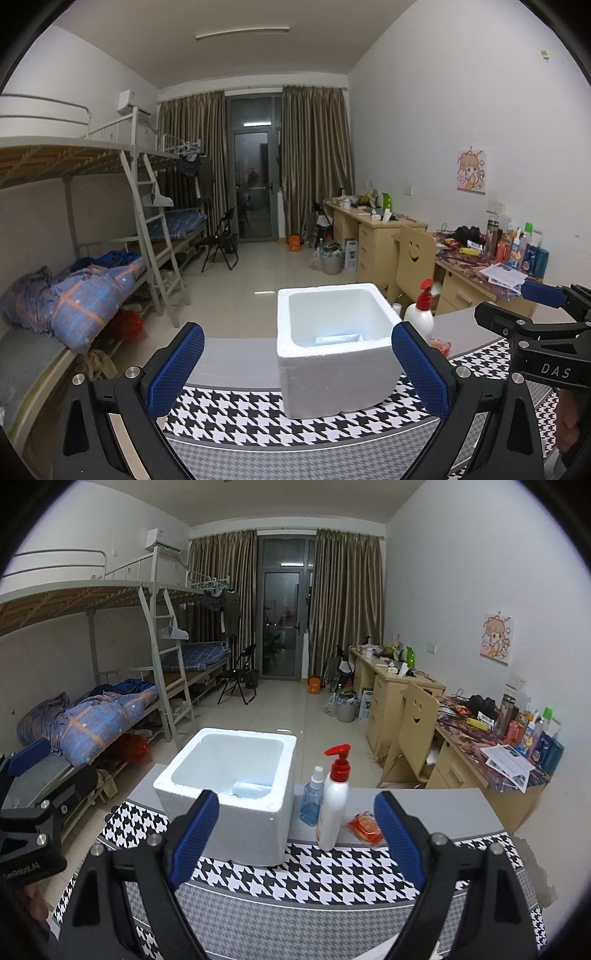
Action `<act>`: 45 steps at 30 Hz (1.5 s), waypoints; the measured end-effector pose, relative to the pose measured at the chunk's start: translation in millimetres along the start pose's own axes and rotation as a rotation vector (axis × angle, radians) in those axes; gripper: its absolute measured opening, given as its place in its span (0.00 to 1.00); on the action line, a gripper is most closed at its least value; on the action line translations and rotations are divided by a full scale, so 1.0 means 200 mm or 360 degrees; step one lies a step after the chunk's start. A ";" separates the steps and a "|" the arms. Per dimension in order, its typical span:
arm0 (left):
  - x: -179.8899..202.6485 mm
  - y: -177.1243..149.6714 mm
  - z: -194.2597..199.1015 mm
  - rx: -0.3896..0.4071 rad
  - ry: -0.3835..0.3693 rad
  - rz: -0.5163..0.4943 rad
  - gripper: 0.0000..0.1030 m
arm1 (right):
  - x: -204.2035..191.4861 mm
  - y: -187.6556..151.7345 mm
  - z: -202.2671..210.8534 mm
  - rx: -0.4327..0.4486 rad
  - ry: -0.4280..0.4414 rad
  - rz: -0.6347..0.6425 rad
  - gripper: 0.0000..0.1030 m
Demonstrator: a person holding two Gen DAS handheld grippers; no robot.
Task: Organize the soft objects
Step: 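Withdraw both tools from the foam box back toward the remaining items, then approach the white tissues and yellow sponge with both tools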
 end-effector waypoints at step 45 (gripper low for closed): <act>0.48 -0.30 0.26 0.0018 -0.0321 0.0001 0.99 | 0.31 -0.42 0.45 0.0135 -0.0182 -0.0086 0.87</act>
Point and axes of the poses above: each gripper's, at about its wrist camera, not at the fingertips, and z roughly against the way its jaws point, x to its right, y to its top, the point moved 9 cm from there along -z, roughly the way its jaws point, and after that the axes turned 1 degree about y, right-handed, at the moved point
